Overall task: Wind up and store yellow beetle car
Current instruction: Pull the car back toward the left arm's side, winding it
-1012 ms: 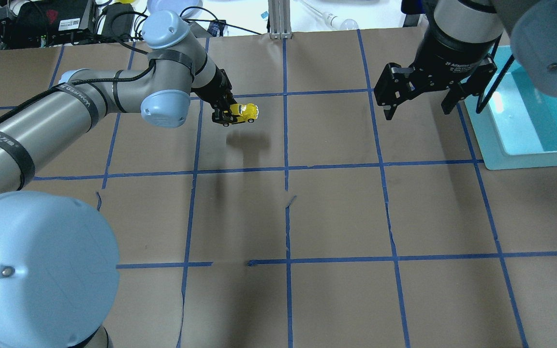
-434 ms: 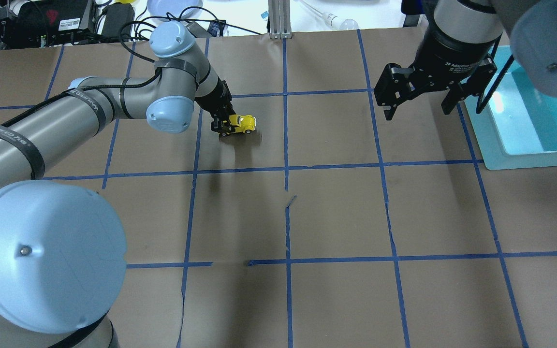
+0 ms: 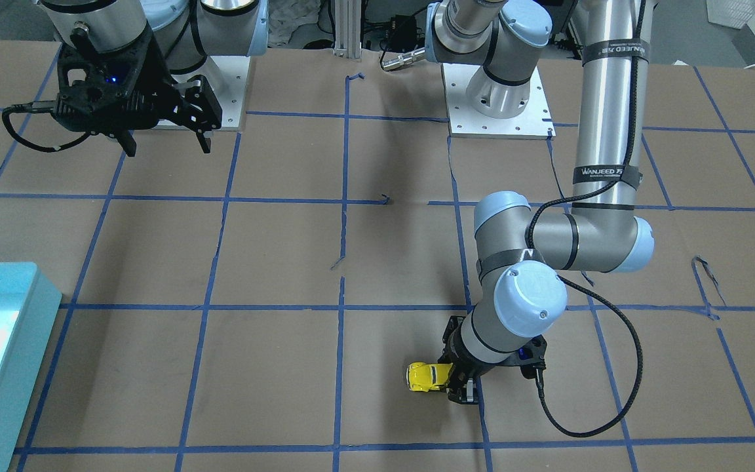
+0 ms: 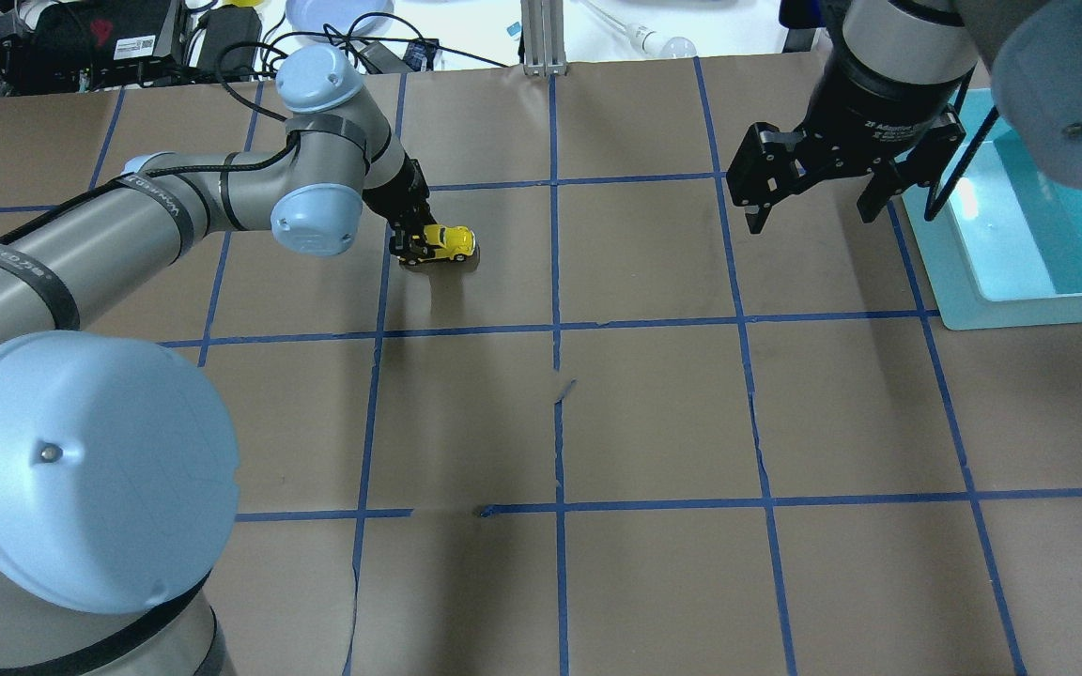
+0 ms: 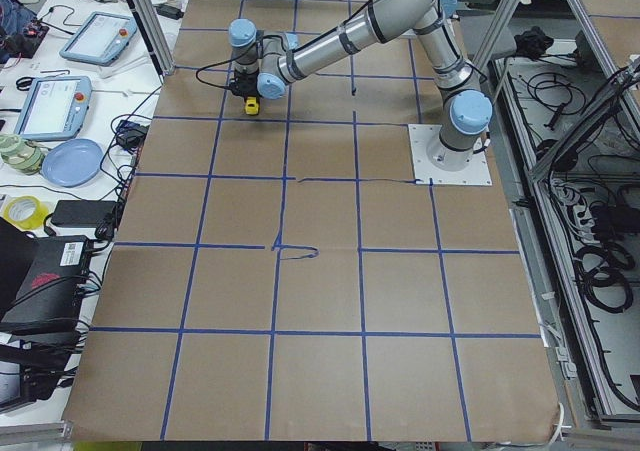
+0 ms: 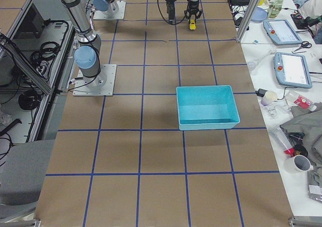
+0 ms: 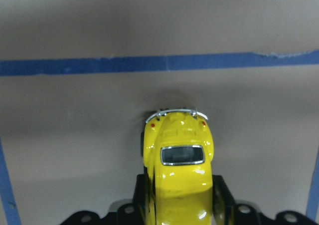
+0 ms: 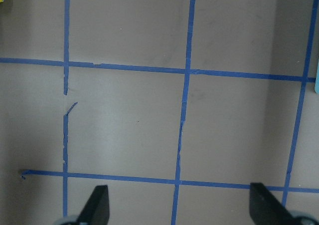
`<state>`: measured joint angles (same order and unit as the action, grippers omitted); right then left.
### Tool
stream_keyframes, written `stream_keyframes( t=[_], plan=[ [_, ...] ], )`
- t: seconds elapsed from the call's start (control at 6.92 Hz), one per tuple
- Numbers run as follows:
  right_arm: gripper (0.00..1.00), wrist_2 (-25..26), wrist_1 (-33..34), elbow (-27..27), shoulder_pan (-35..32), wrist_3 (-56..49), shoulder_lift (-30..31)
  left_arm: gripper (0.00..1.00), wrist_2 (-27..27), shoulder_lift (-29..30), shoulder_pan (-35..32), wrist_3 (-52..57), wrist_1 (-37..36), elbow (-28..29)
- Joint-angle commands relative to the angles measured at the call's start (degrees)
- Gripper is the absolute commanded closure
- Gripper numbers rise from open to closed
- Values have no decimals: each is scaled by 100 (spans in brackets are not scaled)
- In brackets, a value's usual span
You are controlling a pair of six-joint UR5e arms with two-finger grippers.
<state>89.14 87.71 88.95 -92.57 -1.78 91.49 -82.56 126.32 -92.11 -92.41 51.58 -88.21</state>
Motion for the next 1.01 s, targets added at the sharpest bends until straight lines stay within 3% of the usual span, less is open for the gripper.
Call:
stream_keyframes(
  t=[0.0,0.14,0.87],
  plan=[
    [0,-2,0,0,3,2,0,100,-41,-2,175,12,1,6],
    [0,7,0,0,-6,-7,0,100,-285,-28,307,195,9,15],
    [0,-2,9,44,-6,2,0,100,-349,-72,852,968,27,-82]
  ],
)
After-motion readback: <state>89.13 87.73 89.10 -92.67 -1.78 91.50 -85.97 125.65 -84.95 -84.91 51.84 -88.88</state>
